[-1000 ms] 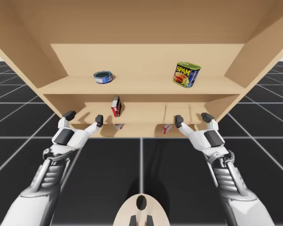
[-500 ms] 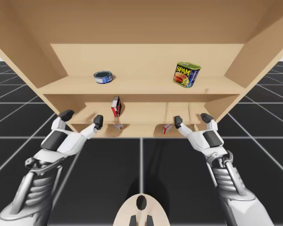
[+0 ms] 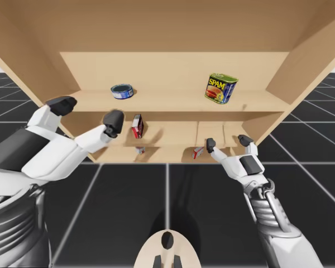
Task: Retrieve the tuna can from the shelves.
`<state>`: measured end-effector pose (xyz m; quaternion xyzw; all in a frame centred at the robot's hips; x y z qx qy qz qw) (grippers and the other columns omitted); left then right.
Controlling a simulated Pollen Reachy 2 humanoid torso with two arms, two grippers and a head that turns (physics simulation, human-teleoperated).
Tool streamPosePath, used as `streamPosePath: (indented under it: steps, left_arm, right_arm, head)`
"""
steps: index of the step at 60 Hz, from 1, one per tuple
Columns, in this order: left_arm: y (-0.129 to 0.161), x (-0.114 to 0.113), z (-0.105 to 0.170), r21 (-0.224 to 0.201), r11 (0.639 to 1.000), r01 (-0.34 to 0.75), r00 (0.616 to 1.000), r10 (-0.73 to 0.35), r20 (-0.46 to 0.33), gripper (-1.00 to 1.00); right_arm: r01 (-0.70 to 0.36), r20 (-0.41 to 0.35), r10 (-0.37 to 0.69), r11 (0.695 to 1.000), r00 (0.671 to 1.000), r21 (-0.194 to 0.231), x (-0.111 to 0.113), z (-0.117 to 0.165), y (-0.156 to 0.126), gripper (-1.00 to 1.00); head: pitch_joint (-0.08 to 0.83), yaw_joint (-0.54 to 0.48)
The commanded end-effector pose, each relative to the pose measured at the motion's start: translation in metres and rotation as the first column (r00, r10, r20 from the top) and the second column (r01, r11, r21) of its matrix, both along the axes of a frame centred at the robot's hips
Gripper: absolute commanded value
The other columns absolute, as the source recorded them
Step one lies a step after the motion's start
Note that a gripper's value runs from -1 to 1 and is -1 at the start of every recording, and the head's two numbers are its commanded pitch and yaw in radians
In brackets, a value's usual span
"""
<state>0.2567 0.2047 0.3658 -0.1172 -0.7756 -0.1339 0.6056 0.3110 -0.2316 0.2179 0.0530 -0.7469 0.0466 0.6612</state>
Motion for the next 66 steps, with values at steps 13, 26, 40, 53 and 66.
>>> streamPosePath:
  steps: [13,26,40,53,66]
  left_arm:
    - [-0.011,0.063,0.031,-0.012,0.999,-0.046,0.981,0.043,-0.191,-1.00]
    - [-0.018,0.110,0.031,-0.035,0.995,-0.090,0.952,0.076,-0.296,-1.00]
    - [-0.024,0.137,0.026,-0.015,0.989,-0.149,0.923,0.133,-0.360,-1.00]
    - [-0.029,0.147,0.018,0.067,0.979,-0.193,0.891,0.203,-0.406,-1.00]
    - [-0.030,0.154,0.012,0.108,0.973,-0.203,0.873,0.230,-0.430,-1.00]
  right_arm:
    - [0.006,0.002,-0.006,1.000,1.000,-0.004,0.000,0.000,0.000,-1.00]
    - [0.008,0.004,-0.008,1.000,1.000,-0.001,0.000,0.002,-0.002,-1.00]
    - [0.010,0.005,-0.010,1.000,1.000,0.004,0.000,0.003,-0.004,-1.00]
    - [0.009,0.003,-0.009,1.000,1.000,0.006,0.000,0.002,-0.004,-1.00]
    - [0.013,0.000,-0.013,1.000,1.000,0.005,0.000,0.001,-0.004,-1.00]
  head:
    - [0.168,0.25]
    - [0.169,0.25]
    - [0.170,0.25]
    - [0.172,0.25]
    - [0.175,0.25]
